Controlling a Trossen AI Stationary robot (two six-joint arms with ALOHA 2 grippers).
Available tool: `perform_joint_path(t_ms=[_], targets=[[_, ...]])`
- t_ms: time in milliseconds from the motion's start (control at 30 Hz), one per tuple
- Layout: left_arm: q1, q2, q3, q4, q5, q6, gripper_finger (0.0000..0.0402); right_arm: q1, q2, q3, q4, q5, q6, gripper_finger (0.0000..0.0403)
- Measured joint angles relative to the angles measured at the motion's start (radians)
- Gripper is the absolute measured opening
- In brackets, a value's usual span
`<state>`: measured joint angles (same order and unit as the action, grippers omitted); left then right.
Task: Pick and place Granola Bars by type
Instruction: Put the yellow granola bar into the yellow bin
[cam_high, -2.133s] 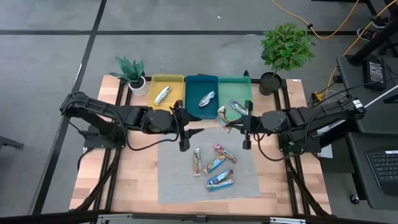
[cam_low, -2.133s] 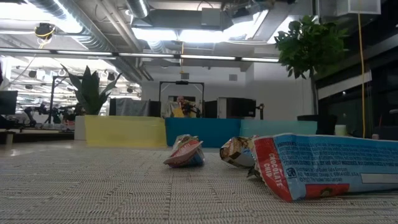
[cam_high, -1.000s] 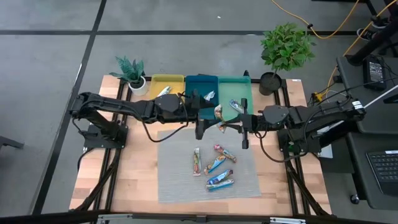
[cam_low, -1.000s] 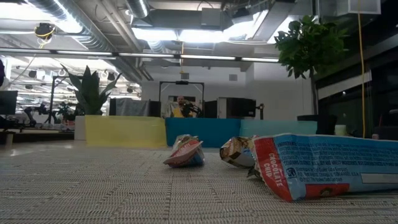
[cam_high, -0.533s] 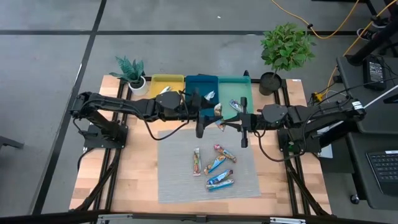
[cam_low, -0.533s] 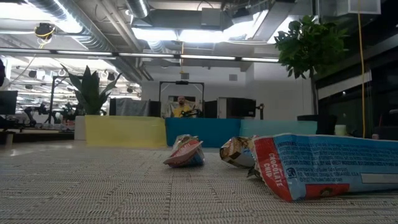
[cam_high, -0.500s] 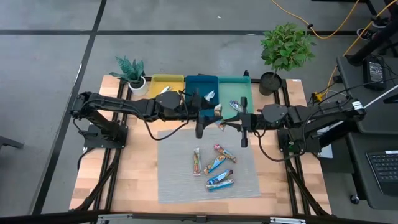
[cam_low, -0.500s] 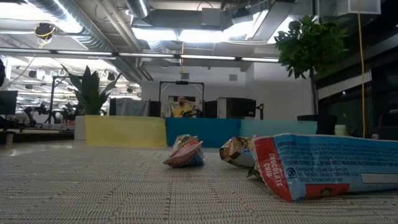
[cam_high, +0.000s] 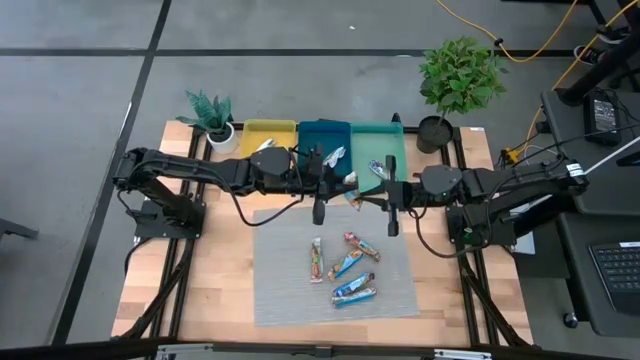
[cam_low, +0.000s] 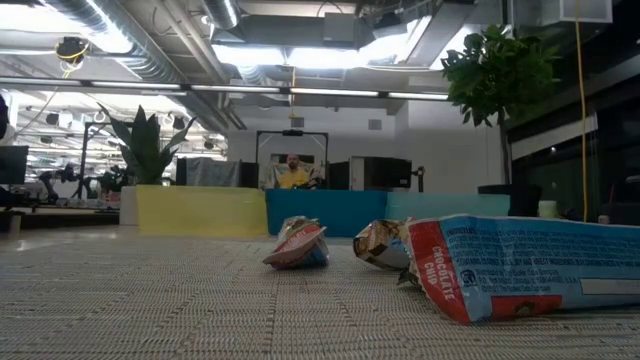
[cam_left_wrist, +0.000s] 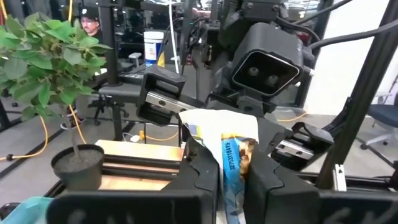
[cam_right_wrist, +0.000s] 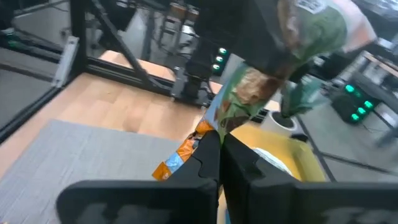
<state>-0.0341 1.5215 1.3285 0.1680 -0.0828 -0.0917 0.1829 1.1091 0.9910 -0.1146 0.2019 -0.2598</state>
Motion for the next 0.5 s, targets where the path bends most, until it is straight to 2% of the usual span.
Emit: perform_joint_path(t_ms=[133,267,333,500], targets=[[-0.001,0.0,0.0,0.0,0.003,0.0,0.0026,0.0,-0.001,0.0,0.0,-0.034,-0.003,0.0036],[0.0,0.0,0.0,-0.002,-0.001,0.001,0.003,0.0,-0.025,0.0,-0.013,-0.037,0.026,0.0083],[0.0,0.0,0.0,-0.008,-0.001,0.001,0.0026,0.0,-0.043,0.0,-0.037,-0.001,0.045,0.0108],[-0.01,-0.01,0.0,-0.022,-0.001,0.001,0.0023,0.0,-0.101,0.0,-0.163,0.172,0.047,0.0156]])
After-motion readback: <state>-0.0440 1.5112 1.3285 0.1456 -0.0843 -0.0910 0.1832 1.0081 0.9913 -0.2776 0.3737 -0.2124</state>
